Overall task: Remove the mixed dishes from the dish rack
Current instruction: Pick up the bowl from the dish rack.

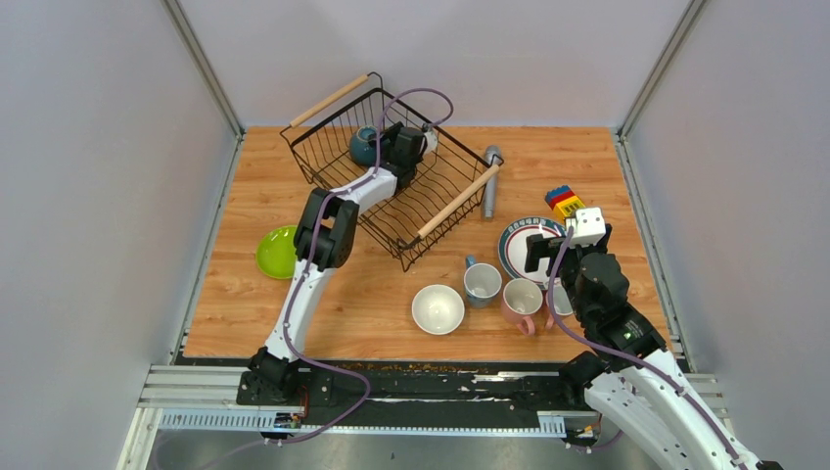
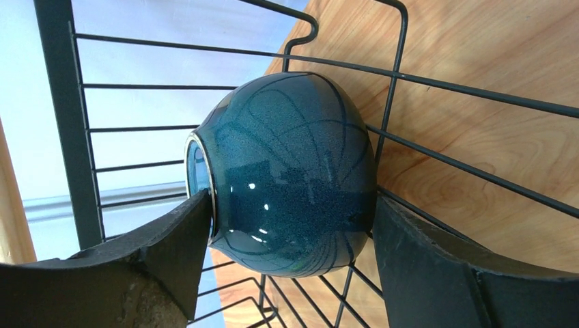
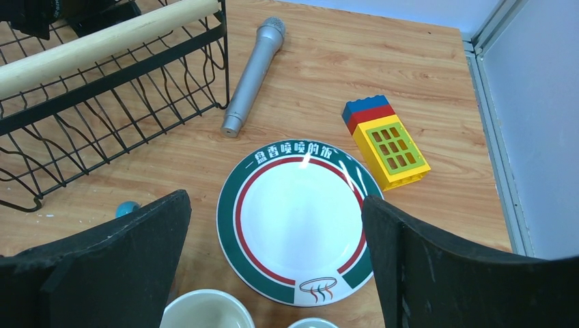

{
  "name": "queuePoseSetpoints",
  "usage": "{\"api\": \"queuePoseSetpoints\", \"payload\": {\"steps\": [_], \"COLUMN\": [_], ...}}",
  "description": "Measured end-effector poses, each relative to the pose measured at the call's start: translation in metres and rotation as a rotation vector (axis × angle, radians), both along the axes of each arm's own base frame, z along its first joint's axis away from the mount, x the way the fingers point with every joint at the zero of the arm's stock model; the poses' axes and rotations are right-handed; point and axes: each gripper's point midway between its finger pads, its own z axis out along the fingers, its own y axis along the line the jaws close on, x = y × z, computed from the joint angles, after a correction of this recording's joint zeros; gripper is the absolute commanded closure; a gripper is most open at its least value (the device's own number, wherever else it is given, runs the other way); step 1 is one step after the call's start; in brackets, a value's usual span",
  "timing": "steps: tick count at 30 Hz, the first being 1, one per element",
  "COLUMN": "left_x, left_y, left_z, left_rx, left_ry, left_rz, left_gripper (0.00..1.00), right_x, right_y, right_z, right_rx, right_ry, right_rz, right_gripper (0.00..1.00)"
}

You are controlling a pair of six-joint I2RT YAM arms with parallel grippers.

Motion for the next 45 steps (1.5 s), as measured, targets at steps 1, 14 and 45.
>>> {"api": "queuePoseSetpoints", "payload": {"steps": [1,14,45], "left_x": [-0.001,-0.033,-0.095], "left_y": [-0.001,-0.018,-0.021], "left_z": [0.000,0.005,0.092], "left_rx": [0.000,0.004,-0.391], "left_ry": [-0.005,-0.010,0.049], "left_rz": [0.002,-0.044,0.072], "left_gripper": [0.28,0.53,0.88], "right_x": [0.000,0.000,-0.001], "right_y": [0.000,0.002,0.001], "right_z": [0.000,0.001,0.005], "right_rx": [0.000,0.004,0.013], "right_ry": [0.000,-0.005,-0.018], "right_rz": [0.001,0.009,0.013], "right_gripper": [0.04,0.05,0.06]}}
